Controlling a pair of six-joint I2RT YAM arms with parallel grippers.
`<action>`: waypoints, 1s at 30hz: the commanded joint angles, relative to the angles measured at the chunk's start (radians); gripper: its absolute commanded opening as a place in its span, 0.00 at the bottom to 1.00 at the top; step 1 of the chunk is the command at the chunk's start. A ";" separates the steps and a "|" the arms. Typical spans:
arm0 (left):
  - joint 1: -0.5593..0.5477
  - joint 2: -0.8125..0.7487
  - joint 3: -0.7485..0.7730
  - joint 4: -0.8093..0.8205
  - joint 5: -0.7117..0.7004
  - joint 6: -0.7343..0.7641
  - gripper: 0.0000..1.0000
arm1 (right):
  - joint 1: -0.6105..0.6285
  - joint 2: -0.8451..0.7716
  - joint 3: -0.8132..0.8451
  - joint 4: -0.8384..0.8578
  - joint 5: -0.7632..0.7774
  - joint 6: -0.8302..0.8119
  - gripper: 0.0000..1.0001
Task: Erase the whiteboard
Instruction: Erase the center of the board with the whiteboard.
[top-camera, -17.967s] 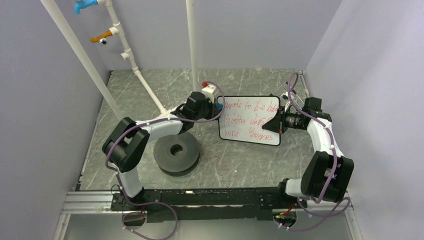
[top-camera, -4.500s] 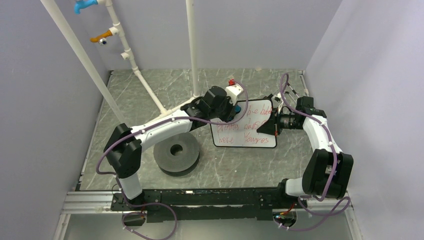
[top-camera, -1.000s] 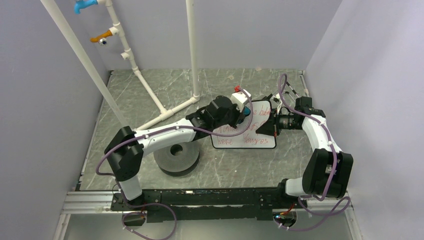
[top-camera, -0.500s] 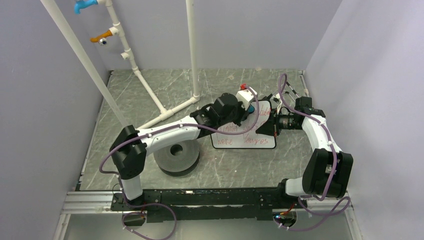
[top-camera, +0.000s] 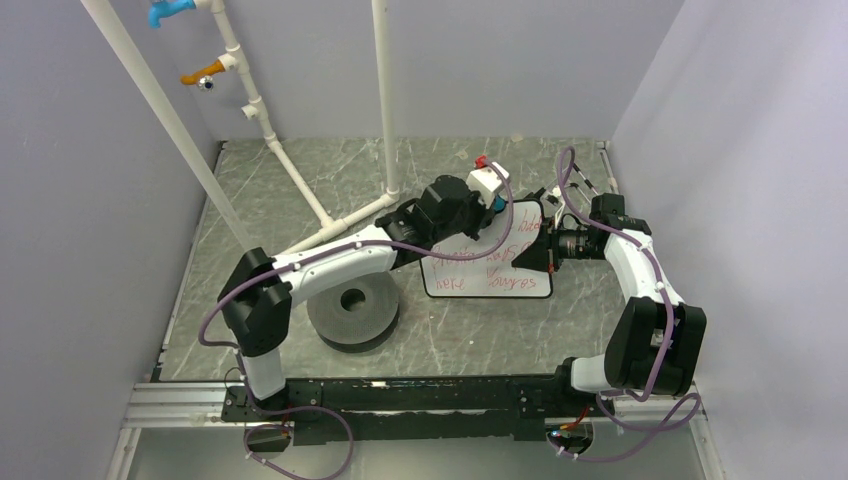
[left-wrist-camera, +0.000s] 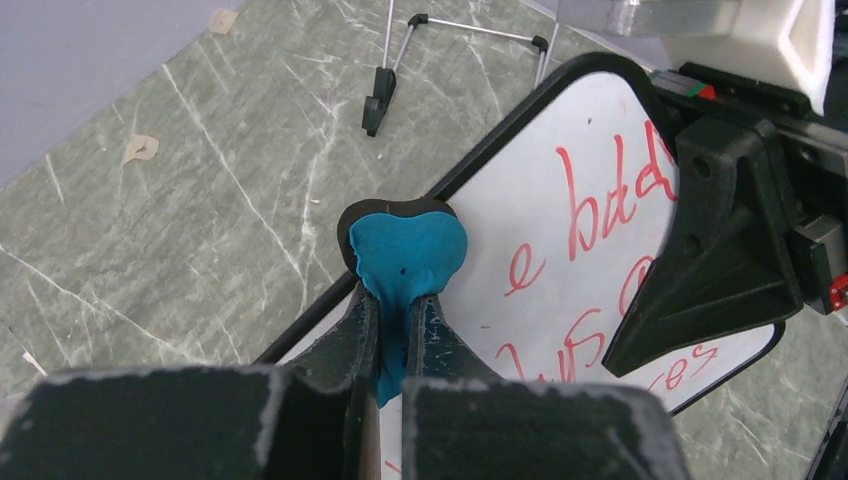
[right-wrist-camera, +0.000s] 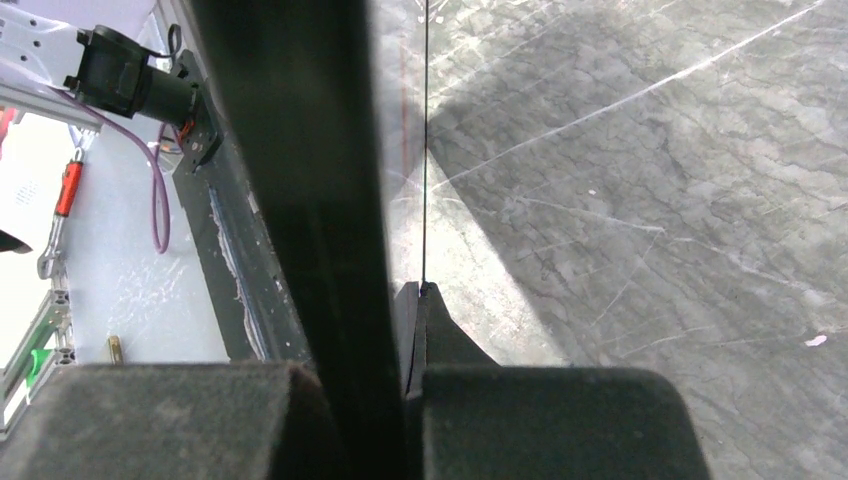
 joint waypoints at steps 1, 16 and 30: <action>-0.025 -0.030 -0.072 0.027 0.010 0.015 0.00 | 0.013 -0.025 0.028 -0.009 -0.041 -0.075 0.00; -0.009 -0.121 -0.252 0.119 -0.049 -0.013 0.00 | 0.015 -0.024 0.028 -0.006 -0.041 -0.074 0.00; -0.051 -0.026 -0.066 0.100 0.026 0.001 0.00 | 0.015 -0.025 0.028 -0.002 -0.036 -0.069 0.00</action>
